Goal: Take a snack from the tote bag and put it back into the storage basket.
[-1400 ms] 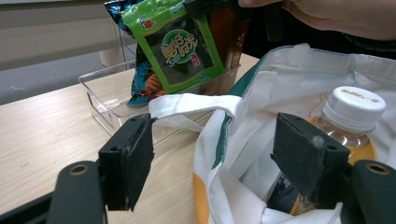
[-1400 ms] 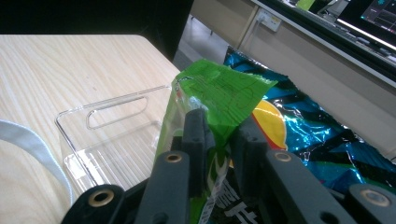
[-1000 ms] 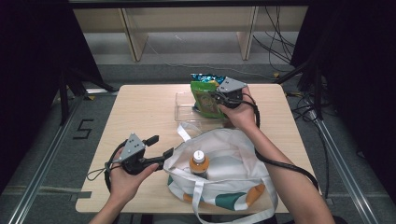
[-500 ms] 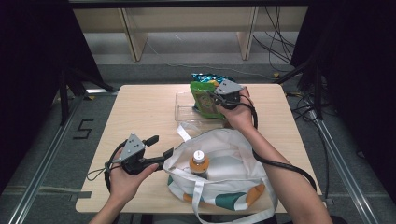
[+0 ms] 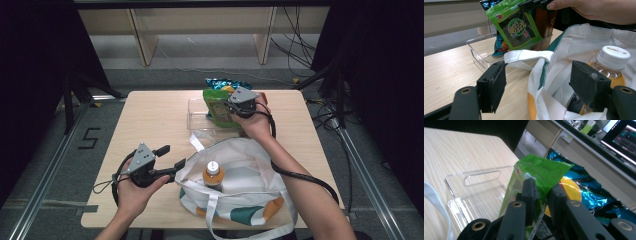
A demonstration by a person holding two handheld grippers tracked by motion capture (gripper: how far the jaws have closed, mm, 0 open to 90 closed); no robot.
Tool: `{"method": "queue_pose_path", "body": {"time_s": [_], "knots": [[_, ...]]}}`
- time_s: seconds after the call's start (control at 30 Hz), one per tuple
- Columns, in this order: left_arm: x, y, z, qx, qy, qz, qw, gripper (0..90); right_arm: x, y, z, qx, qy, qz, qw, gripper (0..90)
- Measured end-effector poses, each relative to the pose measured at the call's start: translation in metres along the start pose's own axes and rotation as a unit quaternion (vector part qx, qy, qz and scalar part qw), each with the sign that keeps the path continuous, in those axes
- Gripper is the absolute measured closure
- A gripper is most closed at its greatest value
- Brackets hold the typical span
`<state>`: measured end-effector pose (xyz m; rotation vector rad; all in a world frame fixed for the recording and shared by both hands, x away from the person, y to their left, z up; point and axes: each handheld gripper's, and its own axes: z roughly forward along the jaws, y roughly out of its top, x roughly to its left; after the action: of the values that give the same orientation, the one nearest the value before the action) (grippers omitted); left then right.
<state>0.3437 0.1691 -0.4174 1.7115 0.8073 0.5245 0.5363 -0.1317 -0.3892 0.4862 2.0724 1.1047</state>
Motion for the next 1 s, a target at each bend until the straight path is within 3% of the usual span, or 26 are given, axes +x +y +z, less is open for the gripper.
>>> {"method": "queue_pose_path", "body": {"time_s": [0.03, 0.23, 0.43, 0.6, 0.8, 1.0], "knots": [[0.0001, -0.0001, 0.0000, 0.000, 0.000, 0.000, 1.0000, 28.6, -0.0017, 0.0010, 0.0002, -0.004, 0.002, -0.014, 0.9999, 78.0], [-0.0003, 0.0000, -0.0002, 0.001, 0.000, 0.002, 1.0000, 28.5, -0.0006, 0.0029, 0.0019, -0.008, -0.004, -0.006, 0.9999, 78.3], [-0.0002, -0.0003, -0.0002, 0.001, 0.000, 0.002, 1.0000, 28.6, -0.0008, 0.0005, 0.0061, -0.011, -0.008, -0.014, 0.9998, 78.5], [-0.0002, -0.0002, -0.0004, 0.001, -0.001, 0.003, 1.0000, 28.6, 0.0003, -0.0021, 0.0065, -0.003, -0.006, -0.005, 1.0000, 78.4], [-0.0007, -0.0002, -0.0002, 0.002, -0.002, 0.002, 1.0000, 28.5, 0.0001, 0.0002, 0.0036, 0.021, 0.009, -0.025, 0.9994, 77.3], [-0.0012, -0.0002, 0.0000, 0.001, -0.003, 0.003, 1.0000, 28.5, -0.0015, 0.0014, -0.0016, 0.045, 0.005, -0.030, 0.9985, 76.8]]}}
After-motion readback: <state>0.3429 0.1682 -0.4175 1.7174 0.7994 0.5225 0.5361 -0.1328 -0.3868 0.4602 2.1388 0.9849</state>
